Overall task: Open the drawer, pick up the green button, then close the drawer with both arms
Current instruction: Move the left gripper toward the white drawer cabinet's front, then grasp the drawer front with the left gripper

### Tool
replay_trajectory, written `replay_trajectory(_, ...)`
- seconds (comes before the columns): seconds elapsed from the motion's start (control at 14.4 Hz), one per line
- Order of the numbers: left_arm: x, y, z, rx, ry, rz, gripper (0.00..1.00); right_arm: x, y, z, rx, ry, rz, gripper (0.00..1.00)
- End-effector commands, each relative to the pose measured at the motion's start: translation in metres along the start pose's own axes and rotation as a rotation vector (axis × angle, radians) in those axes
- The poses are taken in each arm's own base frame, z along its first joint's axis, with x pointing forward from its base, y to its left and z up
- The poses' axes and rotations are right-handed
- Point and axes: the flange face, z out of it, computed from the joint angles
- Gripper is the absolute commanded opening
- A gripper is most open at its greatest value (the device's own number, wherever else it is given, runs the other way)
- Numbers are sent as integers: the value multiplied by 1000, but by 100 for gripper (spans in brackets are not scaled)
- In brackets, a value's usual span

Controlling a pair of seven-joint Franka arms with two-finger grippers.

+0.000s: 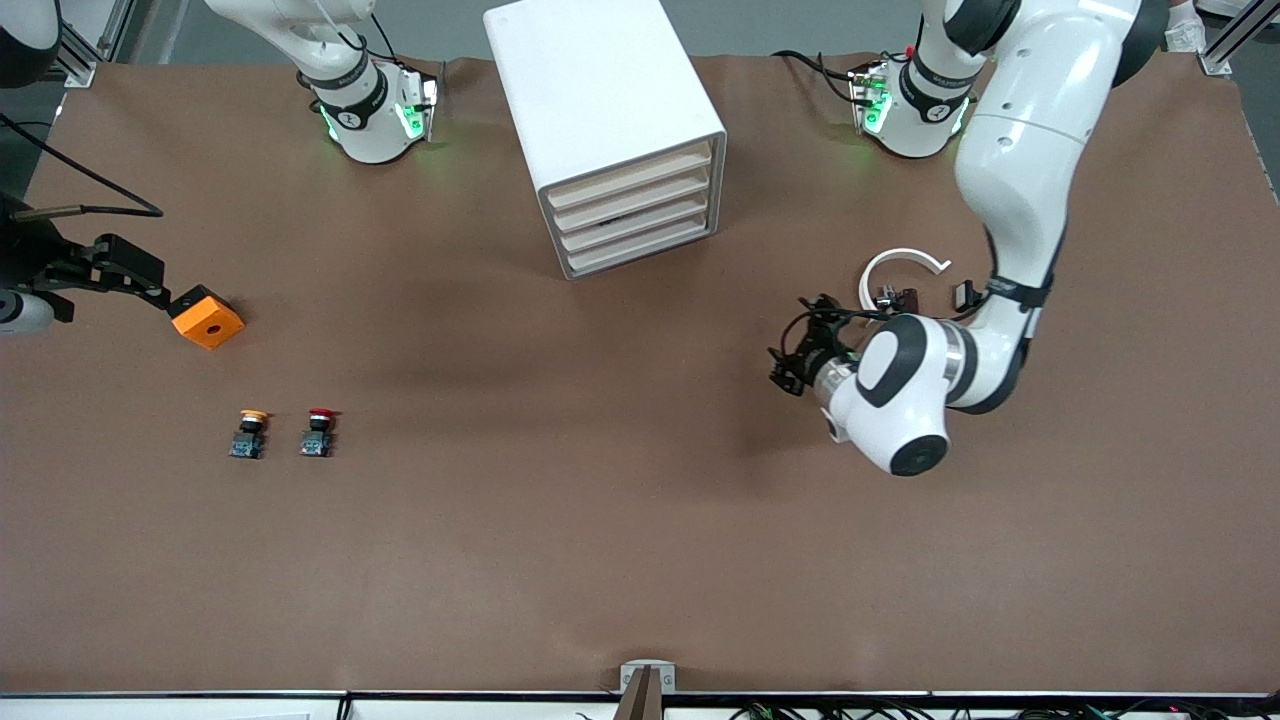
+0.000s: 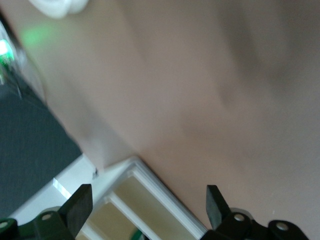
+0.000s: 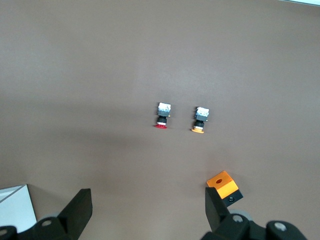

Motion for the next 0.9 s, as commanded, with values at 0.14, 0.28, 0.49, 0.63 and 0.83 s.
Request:
replay_trajectory(0.14,-45,27,81,130,-99,-258,100,1,-2,-3,9,7,3,100)
replay_trajectory(0.28,-70,31,111,177,-121,-323,100,1,-2,-3,8,7,3,100)
replay_trajectory(0.49,-101,30,148,227,-84,-448,100,1,0,-3,6,9,4,100)
replay_trajectory(0.63,-104,32,168,260,-50,-579,97,1,0,-3,6,7,4,100)
replay_trajectory(0.83,-119,30,185,291,-43,-632,87,1,0,-4,6,9,4,100)
